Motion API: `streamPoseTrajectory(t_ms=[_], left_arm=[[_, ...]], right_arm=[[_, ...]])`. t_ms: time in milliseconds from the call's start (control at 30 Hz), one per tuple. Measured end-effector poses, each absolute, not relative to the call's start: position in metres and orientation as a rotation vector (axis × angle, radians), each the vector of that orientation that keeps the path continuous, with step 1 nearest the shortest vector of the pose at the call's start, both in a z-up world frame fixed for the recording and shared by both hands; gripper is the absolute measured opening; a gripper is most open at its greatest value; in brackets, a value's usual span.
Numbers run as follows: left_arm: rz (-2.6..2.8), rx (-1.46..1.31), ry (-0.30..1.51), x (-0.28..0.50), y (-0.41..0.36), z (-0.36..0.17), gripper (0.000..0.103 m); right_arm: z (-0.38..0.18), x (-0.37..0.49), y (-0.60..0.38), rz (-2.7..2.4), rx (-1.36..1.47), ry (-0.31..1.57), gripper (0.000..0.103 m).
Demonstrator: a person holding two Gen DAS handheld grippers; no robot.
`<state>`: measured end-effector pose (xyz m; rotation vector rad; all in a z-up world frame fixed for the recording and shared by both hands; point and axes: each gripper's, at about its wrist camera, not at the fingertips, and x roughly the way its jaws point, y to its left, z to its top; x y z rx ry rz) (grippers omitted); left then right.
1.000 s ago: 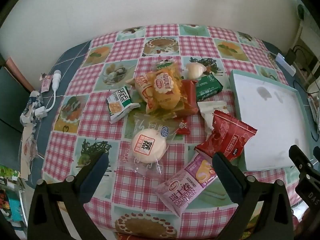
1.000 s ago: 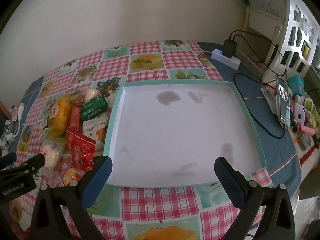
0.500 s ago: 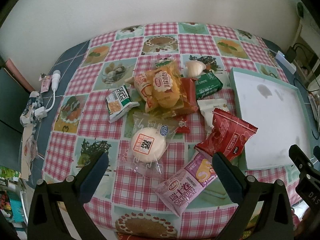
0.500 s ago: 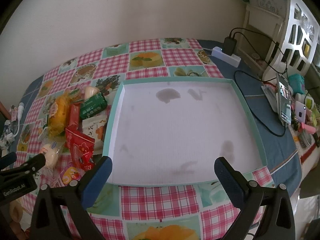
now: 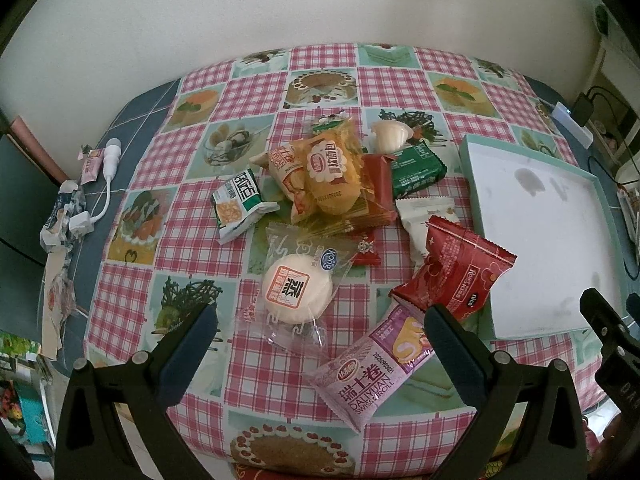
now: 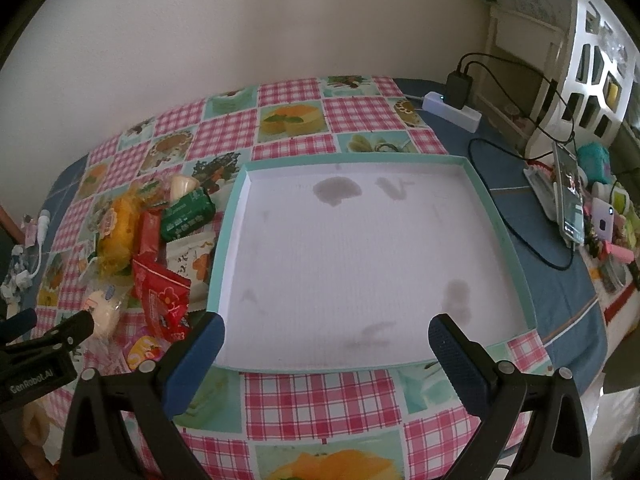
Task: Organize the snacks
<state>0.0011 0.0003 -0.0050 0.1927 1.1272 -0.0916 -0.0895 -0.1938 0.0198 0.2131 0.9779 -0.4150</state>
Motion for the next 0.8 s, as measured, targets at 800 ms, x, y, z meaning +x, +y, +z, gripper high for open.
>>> streamPoseTrajectory(t_ms=[800], left_arm=[[-0.092,0.193,1.128,0.0013,0.0004,-0.0049,0.103]], right_arm=[[0.0192,-0.0882,-0.193,-0.398,0.23,0.985,0.103]])
